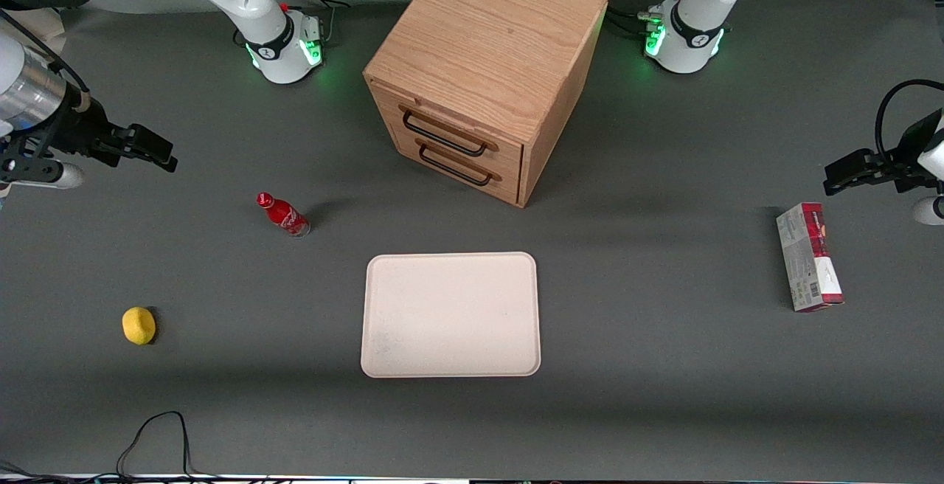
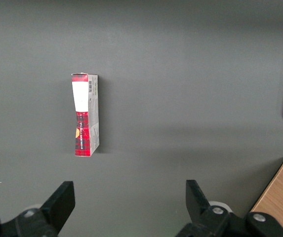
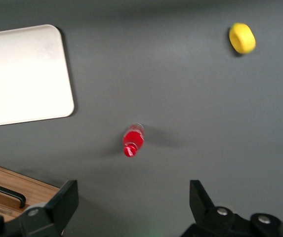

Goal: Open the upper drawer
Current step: 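Move the right gripper toward the upper drawer's black handle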

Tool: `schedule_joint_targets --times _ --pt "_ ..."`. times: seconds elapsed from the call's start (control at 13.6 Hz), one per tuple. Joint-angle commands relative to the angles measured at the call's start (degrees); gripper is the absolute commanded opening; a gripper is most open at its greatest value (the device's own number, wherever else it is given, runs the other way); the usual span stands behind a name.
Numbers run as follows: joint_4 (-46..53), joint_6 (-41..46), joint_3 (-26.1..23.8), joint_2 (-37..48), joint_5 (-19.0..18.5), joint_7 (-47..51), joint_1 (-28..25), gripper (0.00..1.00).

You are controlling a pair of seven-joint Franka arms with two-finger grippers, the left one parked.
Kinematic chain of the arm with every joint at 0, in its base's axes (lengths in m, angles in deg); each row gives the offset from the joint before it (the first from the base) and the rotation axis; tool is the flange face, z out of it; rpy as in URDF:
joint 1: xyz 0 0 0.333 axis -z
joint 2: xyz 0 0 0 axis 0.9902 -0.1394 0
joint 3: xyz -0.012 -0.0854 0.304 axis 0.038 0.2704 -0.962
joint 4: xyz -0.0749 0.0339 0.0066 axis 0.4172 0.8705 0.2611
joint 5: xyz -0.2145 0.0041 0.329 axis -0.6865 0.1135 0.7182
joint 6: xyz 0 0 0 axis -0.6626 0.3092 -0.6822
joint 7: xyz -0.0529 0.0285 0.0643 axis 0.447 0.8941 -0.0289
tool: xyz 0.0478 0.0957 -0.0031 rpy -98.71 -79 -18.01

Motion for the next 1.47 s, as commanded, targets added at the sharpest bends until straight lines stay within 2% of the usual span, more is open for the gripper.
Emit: schedule_joint_targets --times 0.0,0.15,0.44,0.73,0.88,1.03,1.17,1.39 --pt "8.37 1.17 -4.01 -6.96 -0.53 0.61 -0.05 1.00" --pt "12.06 1.52 -9.10 -10.04 -0.71 0.60 -0.05 1.00" --pt "12.25 1.52 -20.17 -11.63 -0.88 -0.10 -0.05 1.00" --pt "12.25 1.61 -29.32 -12.34 -0.44 -17.39 -0.14 1.00" --pt "12.16 1.61 -33.53 -14.35 0.86 -19.62 -0.14 1.00" --pt "11.46 1.44 -34.70 -17.33 3.85 -21.54 -0.14 1.00" --pt "11.37 -0.05 -35.23 -21.81 3.95 -27.77 -0.93 1.00" --pt "8.05 -4.52 -36.11 -23.32 3.95 -28.32 -1.28 1.00"
